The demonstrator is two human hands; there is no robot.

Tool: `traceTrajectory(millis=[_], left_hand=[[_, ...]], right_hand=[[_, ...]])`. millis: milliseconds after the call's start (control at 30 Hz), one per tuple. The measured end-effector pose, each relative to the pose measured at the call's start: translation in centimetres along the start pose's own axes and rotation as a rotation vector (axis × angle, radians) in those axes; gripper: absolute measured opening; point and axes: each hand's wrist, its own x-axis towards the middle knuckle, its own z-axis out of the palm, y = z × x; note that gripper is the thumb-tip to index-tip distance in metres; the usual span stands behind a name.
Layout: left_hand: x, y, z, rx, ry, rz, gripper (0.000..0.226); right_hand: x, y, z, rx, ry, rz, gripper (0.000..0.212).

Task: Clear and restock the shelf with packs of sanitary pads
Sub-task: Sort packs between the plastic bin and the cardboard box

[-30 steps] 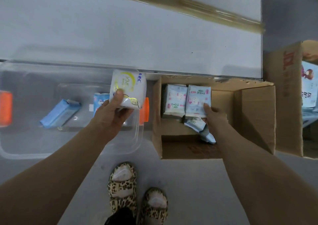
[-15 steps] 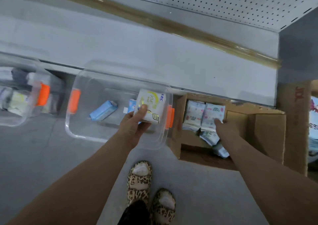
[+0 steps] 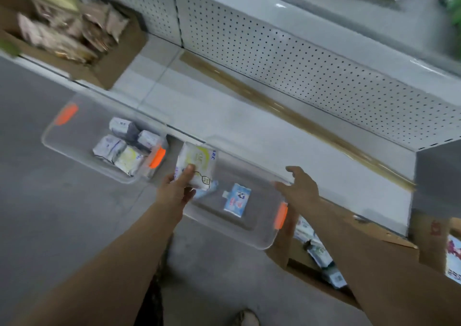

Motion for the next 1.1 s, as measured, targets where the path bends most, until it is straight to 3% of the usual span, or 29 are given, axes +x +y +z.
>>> traceTrajectory(millis=[167, 367, 533, 700, 867, 1000, 1100], left_hand=[[4.0, 5.5, -6.5, -0.007, 0.111, 0.019, 0.019], [11.6, 9.5, -14.9, 0.152, 0.274, -0.122, 0.042], [18.0, 10.8, -19.5, 0.217, 0.327, -0.249, 0.042], [22.6, 12.3, -20.3, 0.191, 0.28, -0.361, 0.045], [25.7, 13.7, -18.6, 0.084, 0.244, -0.359, 0.03], [27.8, 14.2, -17.5, 0.099, 0.177, -0.369, 0.048], [27.7, 14.8, -17.6, 0.21, 0.141, -0.312, 0.048]], right_hand=[[1.1, -7.6, 6.1, 0.011, -0.068, 0.028, 0.055], [3.6, -16.3, 16.4, 0.049, -0.162, 0.054, 0.032], [5.5, -22.2, 23.5, -0.059, -0.282, -0.022, 0.036], [6.8, -26.0, 26.3, -0.161, -0.363, -0.016, 0.04], [8.9, -26.9, 27.4, -0.199, -0.365, 0.004, 0.045], [10.3, -27.2, 27.2, -0.23, -0.376, 0.039, 0.047], [10.9, -27.1, 26.7, -0.272, -0.377, 0.047, 0.046]])
